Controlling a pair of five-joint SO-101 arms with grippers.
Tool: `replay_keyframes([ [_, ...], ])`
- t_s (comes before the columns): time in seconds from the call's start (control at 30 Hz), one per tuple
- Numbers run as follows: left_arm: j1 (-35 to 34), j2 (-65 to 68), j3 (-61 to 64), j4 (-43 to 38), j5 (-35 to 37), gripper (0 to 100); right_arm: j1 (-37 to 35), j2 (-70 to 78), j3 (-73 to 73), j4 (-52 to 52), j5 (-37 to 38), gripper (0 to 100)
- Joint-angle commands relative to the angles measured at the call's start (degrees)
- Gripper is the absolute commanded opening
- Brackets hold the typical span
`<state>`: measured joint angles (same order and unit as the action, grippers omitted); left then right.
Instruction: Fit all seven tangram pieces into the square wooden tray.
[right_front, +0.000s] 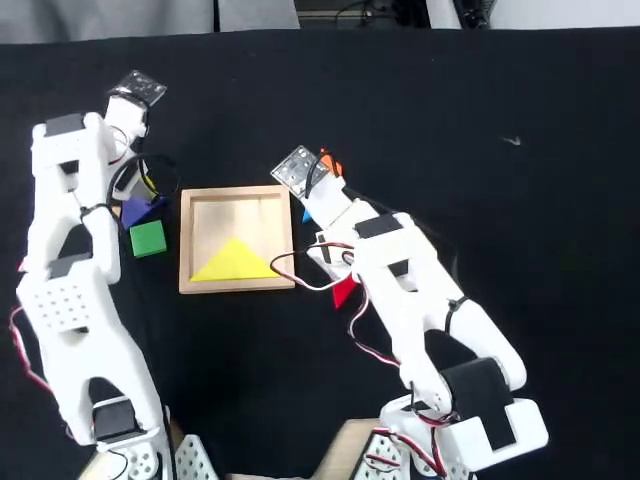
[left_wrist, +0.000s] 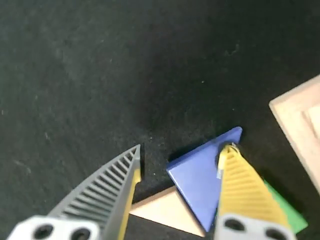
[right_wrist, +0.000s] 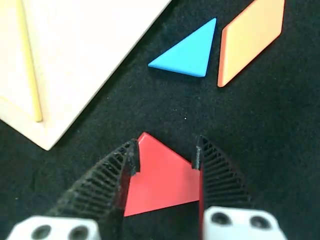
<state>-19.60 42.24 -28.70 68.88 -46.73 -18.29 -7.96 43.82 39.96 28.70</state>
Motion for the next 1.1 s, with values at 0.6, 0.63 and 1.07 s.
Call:
replay_keyframes([
  [0.6,-0.4,19.34,-33.54,22.07,-12.84,25,-0.26,-0.22,-0.13,-0.97,-0.18,18.1],
  [0.63,-0.4,20.04,-33.54,21.98,-12.66,25,-0.26,-0.22,-0.04,-0.97,-0.18,18.1],
  [1.07,-0.66,21.1,-33.63,22.07,-10.37,15,0.35,-0.22,-0.13,-0.97,-0.18,18.1],
])
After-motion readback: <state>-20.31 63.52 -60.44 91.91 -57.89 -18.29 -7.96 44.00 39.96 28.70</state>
